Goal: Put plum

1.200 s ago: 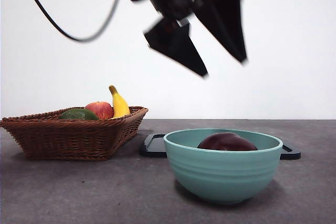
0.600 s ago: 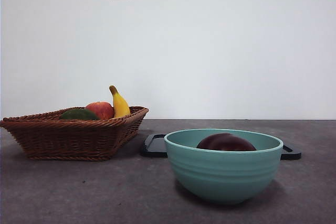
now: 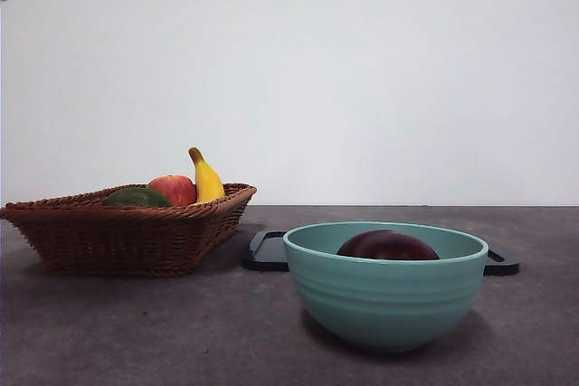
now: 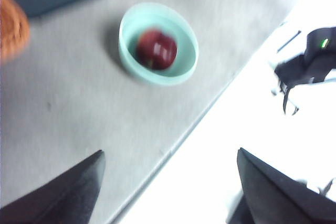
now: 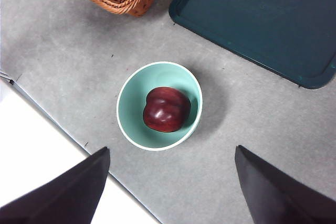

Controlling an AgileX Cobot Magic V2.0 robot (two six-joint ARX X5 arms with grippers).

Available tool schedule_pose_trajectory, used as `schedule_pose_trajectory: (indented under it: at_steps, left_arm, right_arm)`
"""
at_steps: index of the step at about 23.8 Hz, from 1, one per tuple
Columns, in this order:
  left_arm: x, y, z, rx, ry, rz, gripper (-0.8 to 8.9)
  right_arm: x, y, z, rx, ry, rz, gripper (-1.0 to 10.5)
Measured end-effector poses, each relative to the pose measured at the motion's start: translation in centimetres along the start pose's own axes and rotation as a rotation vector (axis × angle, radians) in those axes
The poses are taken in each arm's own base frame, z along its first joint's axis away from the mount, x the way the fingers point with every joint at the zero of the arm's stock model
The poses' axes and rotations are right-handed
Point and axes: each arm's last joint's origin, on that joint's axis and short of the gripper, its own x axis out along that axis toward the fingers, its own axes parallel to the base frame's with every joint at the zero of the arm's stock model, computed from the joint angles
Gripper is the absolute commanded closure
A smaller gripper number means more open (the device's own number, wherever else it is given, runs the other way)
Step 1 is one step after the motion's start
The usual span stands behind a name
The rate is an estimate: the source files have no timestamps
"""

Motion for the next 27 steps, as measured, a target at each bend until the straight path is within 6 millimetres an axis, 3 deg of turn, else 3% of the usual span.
schedule_pose_trajectory:
  at_steps: [13, 19, 27]
  left_arm:
    - [0.0, 0.0, -0.1, 0.011, 0.004, -0.001, 4.11]
    - [0.0, 0.0, 0.0, 0.014, -0.001, -0.001, 4.11]
    - [0.0, 0.0, 0.0, 0.014, -0.001, -0.001, 4.11]
  right_arm:
    - [0.5, -0.2, 0.2, 0.009, 0.021, 0.002, 5.7]
    - [2.9, -0.6, 1.1, 0.013, 0.118, 0.002, 5.7]
    - [7.8, -1.1, 2.6, -0.013, 0.243, -0.021, 5.7]
